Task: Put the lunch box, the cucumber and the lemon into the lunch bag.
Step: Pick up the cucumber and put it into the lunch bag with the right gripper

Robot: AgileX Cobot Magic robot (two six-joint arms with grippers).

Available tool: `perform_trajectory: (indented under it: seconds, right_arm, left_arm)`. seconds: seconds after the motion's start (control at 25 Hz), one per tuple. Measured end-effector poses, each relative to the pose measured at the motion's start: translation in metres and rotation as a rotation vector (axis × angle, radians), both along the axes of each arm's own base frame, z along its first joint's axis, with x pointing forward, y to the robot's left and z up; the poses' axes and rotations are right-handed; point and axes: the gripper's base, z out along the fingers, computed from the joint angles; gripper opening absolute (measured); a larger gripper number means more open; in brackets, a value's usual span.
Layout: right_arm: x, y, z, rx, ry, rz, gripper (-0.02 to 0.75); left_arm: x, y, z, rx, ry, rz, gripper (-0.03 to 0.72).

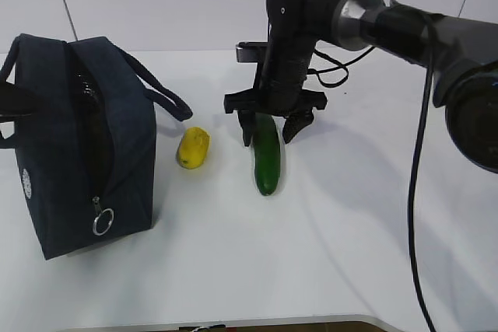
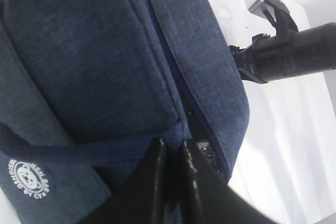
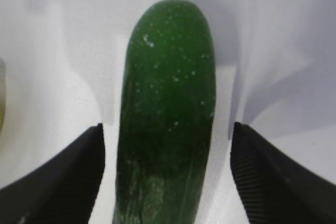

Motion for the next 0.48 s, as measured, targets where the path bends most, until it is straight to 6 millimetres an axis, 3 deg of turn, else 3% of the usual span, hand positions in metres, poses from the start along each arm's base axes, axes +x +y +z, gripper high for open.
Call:
perform_trajectory:
  seconds: [0.32,0.48]
  right_arm:
    - [0.0002,0.0001,-0.0008,0.000,0.000,-0.002,0.401]
    - [0.0002,0.0001,-0.0008,0.000,0.000,-0.002,0.370]
  left_arm:
    - [-0.0001,-0.0001,0.0000,0.000,0.000,-0.001,0.007]
    - [-0.0001,-0.0001,0.0000,0.000,0.000,-0.001,0.007]
